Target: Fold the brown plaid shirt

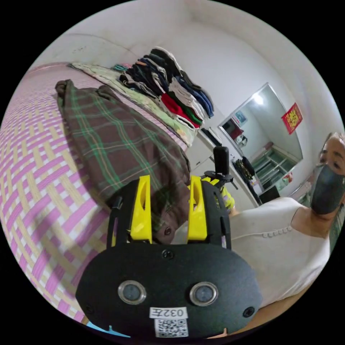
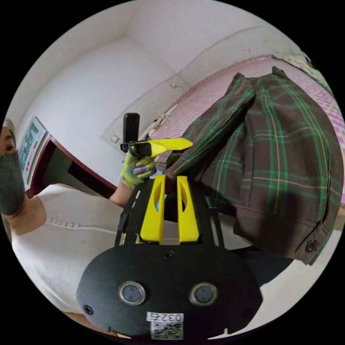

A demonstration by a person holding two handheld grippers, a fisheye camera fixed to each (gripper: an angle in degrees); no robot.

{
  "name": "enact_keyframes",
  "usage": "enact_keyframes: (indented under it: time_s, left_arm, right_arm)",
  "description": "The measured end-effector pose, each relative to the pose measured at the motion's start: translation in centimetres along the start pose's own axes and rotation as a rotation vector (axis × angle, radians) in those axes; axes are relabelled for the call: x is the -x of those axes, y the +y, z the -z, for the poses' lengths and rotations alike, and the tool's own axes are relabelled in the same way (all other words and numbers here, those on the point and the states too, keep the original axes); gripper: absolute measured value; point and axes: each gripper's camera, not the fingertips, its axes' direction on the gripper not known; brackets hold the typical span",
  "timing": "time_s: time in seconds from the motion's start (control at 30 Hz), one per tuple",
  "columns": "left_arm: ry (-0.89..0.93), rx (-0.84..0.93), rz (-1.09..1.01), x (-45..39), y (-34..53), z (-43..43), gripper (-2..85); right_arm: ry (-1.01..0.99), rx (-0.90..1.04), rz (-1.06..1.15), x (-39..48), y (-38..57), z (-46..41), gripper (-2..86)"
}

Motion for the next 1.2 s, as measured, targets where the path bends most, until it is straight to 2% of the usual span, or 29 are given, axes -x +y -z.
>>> enact_keyframes:
  time_s: [0.1,0.23,0.4,0.57,0.73,0.83,0.9,0.97,1.03,1.1,1.2]
  left_arm:
    - [-0.063,0.019,0.056,1.6,0.7,-1.3,7.8]
    - [0.094,-0.043,0.149,5.3,2.3,-0.7,6.1]
    - [0.124,-0.061,0.153,6.9,3.5,-0.9,5.7]
    - [0.166,-0.078,0.165,8.1,4.4,-0.9,5.7]
    - [0.174,-0.106,0.167,8.6,5.2,-0.4,5.7]
    - [0.126,-0.147,0.149,7.8,5.0,0.7,5.7]
    - [0.097,-0.164,0.131,7.1,4.6,0.9,5.6]
    - [0.068,-0.151,0.126,6.9,4.3,0.2,5.6]
    - [0.028,-0.118,0.144,7.3,4.1,-1.0,5.6]
    - [0.063,-0.092,0.161,7.7,4.0,-2.5,5.6]
    - [0.076,-0.114,0.143,7.4,3.4,-3.1,5.6]
  right_arm:
    - [0.033,0.035,0.039,1.0,0.2,-0.5,8.4]
    - [0.075,-0.018,-0.059,-0.8,1.7,0.9,9.2]
    - [-0.149,-0.067,-0.187,-5.1,3.0,0.5,13.1]
    - [-0.244,-0.061,-0.224,-6.3,2.2,-2.2,9.0]
    - [-0.14,-0.054,-0.14,-3.6,0.9,-2.8,4.2]
    - [0.007,-0.084,-0.006,1.2,-0.5,-1.0,3.8]
    - [0.18,-0.126,0.126,5.7,-1.0,0.8,3.7]
    - [0.277,-0.11,0.135,6.3,-0.8,0.8,3.7]
    - [0.238,-0.045,0.028,3.2,-0.3,-0.1,3.7]
    - [0.089,-0.052,-0.098,-0.4,1.6,-0.6,3.7]
    - [0.121,-0.076,-0.082,0.5,2.7,-0.8,3.7]
